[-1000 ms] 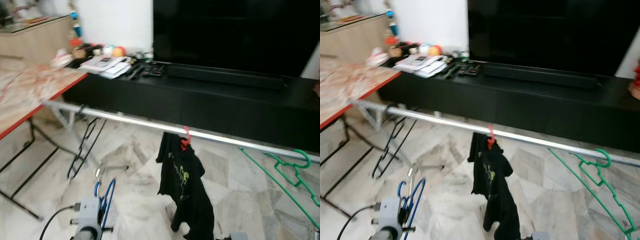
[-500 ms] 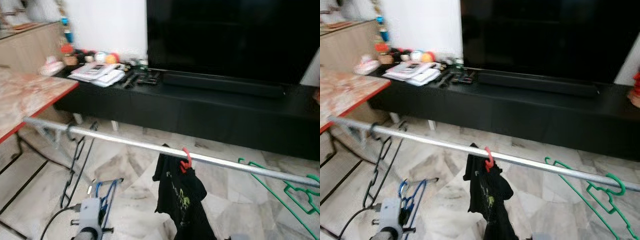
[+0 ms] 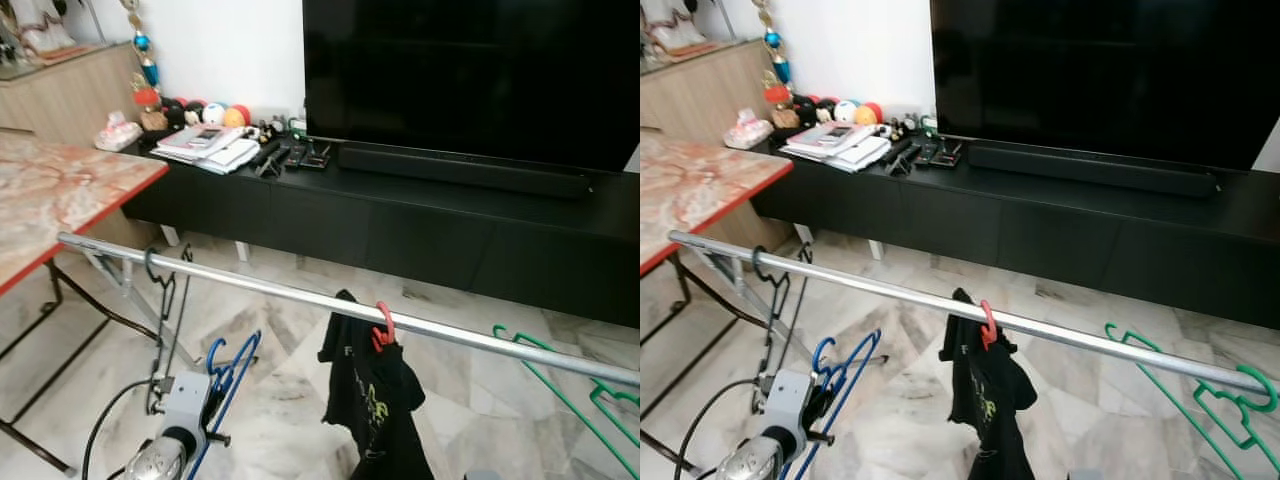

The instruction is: Hang hanger

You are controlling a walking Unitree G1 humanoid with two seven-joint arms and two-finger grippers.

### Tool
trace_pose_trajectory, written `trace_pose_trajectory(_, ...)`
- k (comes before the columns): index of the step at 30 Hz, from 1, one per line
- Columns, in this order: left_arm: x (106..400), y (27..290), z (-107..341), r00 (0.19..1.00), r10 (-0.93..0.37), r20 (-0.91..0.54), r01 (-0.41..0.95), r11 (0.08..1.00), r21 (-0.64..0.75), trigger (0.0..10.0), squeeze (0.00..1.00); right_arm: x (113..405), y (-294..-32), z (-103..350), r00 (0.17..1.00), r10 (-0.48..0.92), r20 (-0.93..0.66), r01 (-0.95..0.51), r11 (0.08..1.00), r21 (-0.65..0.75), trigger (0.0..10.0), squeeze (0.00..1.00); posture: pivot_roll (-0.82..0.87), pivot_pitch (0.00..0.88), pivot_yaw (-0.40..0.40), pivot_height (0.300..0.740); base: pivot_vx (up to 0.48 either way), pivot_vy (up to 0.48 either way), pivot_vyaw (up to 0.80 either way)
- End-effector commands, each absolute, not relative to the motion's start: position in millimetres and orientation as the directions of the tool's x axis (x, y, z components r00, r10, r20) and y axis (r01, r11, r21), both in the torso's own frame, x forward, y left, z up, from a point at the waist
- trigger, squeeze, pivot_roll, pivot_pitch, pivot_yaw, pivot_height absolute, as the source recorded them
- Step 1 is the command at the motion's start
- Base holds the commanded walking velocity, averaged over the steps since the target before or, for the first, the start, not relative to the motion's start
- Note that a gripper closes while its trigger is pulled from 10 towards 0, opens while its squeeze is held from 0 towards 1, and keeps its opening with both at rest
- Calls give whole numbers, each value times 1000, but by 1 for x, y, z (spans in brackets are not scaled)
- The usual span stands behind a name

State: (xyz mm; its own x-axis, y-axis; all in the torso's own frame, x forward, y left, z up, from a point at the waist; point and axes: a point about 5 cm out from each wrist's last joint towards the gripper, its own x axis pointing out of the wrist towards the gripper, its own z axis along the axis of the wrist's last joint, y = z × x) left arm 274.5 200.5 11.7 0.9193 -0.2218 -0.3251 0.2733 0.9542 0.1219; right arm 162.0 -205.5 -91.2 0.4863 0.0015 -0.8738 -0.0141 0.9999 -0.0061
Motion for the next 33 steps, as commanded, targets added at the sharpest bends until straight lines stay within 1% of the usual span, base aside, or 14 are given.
trace_pose_trajectory(1, 281, 198, 21, 905, -290, -310, 347, 926, 147, 10000, 0, 162, -206, -91, 481, 2, -876, -31, 999, -15, 10000, 0, 53, 9, 37, 740, 0, 0, 0)
trace_pose_trajectory(6, 287, 193, 38, 856, -427, -293, 487, 856, 173, 10000, 0, 161, -206, -92, 479, 4, -878, -42, 999, -19, 10000, 0, 52, 5, 39, 740, 0, 0, 0)
trace_pose_trajectory(15, 290, 182, 55, 827, -507, -243, 552, 814, 181, 10000, 0, 161, -206, -91, 474, 13, -881, -100, 994, -39, 10000, 0, 50, 1, 37, 740, 0, 0, 0)
trace_pose_trajectory(18, 290, 178, 63, 814, -538, -219, 576, 798, 180, 10000, 0, 161, -206, -91, 474, 12, -880, -95, 995, -38, 10000, 0, 50, 1, 37, 740, 0, 0, 0)
trace_pose_trajectory(23, 290, 178, 67, 809, -547, -217, 584, 789, 189, 10000, 0, 162, -207, -91, 475, 13, -880, -96, 995, -38, 10000, 0, 51, 5, 36, 740, 0, 0, 0)
trace_pose_trajectory(33, 291, 180, 71, 843, -506, -182, 533, 831, 161, 10000, 0, 163, -207, -90, 477, 13, -879, -104, 994, -42, 10000, 0, 48, 15, 32, 740, 0, 0, 0)
